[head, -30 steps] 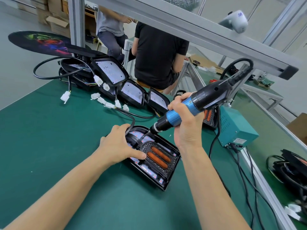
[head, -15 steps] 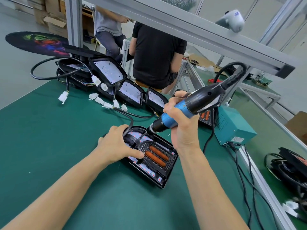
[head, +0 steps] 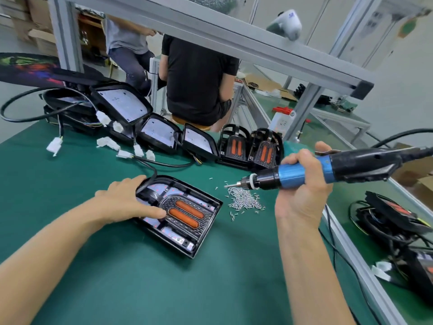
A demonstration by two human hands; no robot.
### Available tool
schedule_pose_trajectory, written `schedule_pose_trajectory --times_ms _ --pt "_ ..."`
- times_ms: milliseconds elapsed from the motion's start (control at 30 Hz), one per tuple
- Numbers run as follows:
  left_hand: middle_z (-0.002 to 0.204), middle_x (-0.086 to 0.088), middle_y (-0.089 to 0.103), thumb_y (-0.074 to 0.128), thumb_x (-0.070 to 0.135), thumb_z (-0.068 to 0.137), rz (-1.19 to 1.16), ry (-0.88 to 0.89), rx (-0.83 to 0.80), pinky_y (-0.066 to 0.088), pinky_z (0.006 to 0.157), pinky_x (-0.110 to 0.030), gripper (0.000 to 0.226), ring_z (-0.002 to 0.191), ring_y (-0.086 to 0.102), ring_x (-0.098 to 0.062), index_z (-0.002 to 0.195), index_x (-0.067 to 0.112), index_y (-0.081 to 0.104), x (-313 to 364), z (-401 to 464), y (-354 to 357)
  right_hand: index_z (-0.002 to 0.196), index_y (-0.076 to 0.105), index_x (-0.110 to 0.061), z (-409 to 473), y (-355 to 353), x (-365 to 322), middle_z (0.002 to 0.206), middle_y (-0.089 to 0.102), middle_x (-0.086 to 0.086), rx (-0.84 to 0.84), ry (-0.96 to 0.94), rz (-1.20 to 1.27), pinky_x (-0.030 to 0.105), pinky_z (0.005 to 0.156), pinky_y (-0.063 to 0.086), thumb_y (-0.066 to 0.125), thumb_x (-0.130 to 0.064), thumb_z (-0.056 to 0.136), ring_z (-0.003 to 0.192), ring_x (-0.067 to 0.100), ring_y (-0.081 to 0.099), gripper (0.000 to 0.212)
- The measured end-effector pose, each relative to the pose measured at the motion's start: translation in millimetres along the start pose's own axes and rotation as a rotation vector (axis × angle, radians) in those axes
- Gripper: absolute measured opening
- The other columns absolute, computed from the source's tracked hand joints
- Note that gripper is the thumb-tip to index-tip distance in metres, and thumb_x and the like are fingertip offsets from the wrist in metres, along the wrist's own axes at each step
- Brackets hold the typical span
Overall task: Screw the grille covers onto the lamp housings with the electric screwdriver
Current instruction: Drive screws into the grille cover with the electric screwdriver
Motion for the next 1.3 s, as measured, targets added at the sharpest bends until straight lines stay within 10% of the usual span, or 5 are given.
schedule_pose_trajectory --times_ms 167,300,633,1000,1300 --pt "0.121 -0.003 0.059 0.074 0.048 0.072 -0.020 0.180 0.498 0.039 0.100 -0.043 0.059 0.117 0.051 -0.025 0.123 0.024 0.058 32.3 0.6 -10.4 0.099 0.049 -0.015 2.0 -20.8 -8.6 0.061 0.056 -0.010 0.047 -0.020 -0.037 0.027 0.071 0.043 0.059 -0.001 0.075 0.061 0.014 0.049 0.030" --pt "0.081 0.014 0.060 0.068 0.026 0.080 0.002 0.527 0.434 0.045 0.092 -0.038 0.007 0.093 0.060 -0.015 0.086 0.027 0.071 91.5 9.2 12.8 0.099 0.051 -0.014 1.9 -26.7 -8.9 0.061 0.057 -0.011 0.102 -0.016 -0.073 0.026 0.069 0.045 0.063 -0.003 0.072 0.062 0.015 0.050 0.031" --pt "0.084 0.000 0.058 0.082 0.032 0.067 0.560 0.273 -0.041 0.034 0.088 -0.039 0.037 0.085 0.053 -0.025 0.065 0.018 0.047 159.4 70.8 62.8 0.096 0.055 -0.016 2.8 -34.6 -8.4 0.064 0.054 0.000 0.116 -0.028 -0.155 0.021 0.063 0.048 0.066 -0.005 0.070 0.059 0.014 0.054 0.030" --pt "0.080 -0.004 0.052 0.065 0.007 0.082 0.682 0.322 0.013 0.037 0.064 -0.031 0.029 0.075 0.049 -0.027 0.066 0.013 0.042 161.1 71.7 76.9 0.094 0.055 -0.017 3.5 -38.4 -10.8 0.062 0.053 0.001 0.120 -0.014 -0.164 0.026 0.067 0.046 0.065 -0.004 0.070 0.059 0.015 0.054 0.029" --pt "0.075 -0.002 0.042 0.059 0.005 0.086 0.669 0.306 0.000 0.039 0.066 -0.033 0.020 0.078 0.048 -0.027 0.105 0.007 0.054 157.4 76.8 82.4 0.094 0.056 -0.018 0.9 -43.1 -13.7 0.065 0.053 0.002 0.120 -0.004 -0.173 0.024 0.067 0.048 0.066 -0.004 0.071 0.060 0.015 0.055 0.028"
Point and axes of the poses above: each hand's wrist, its own z-axis towards the middle knuckle, its own y-axis out of the palm, x = y × z, the point moved 1 cm from there along z, towards the middle knuckle
